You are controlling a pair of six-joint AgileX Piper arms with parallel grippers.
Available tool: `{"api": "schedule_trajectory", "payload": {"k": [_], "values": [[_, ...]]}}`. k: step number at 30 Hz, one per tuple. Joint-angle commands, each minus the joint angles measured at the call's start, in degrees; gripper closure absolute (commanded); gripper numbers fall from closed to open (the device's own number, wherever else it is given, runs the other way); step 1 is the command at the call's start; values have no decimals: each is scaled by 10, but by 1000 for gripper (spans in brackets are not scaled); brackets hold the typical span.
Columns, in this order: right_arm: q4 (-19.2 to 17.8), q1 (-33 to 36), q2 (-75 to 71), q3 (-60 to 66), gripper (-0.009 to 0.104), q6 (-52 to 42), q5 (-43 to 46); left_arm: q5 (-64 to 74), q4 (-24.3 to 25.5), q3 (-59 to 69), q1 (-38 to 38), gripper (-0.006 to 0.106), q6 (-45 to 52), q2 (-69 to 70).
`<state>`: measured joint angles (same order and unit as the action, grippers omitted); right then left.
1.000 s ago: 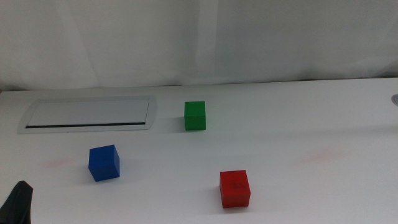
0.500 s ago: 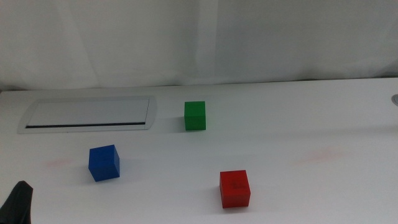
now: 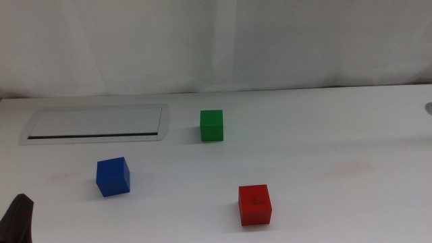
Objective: Stack red cubes first, then green, then blue cubes in a specific spot.
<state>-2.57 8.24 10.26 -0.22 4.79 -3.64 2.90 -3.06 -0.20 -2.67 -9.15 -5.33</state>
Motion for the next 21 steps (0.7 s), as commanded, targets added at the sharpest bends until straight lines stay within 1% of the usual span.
{"api": "schedule_trajectory", "payload": {"k": [1,4,7,11,13,15,21], "values": [[0,-2,2,21,98,-3,7,-8,-3,21,3,13,-6,1],[0,-2,2,21,98,-3,7,9,-6,-10,3,13,-14,1],[0,-2,2,21,98,-3,7,66,-6,-64,3,13,-5,-1],[0,-2,2,21,98,-3,8,184,-8,-165,3,13,64,-30],[0,-2,2,21,98,-3,10,218,-25,-208,3,13,104,-55],[0,-2,2,21,98,-3,10,233,-79,-250,3,13,163,-84],[0,-2,2,21,98,-3,10,243,-308,-324,3,14,321,-181]]}}
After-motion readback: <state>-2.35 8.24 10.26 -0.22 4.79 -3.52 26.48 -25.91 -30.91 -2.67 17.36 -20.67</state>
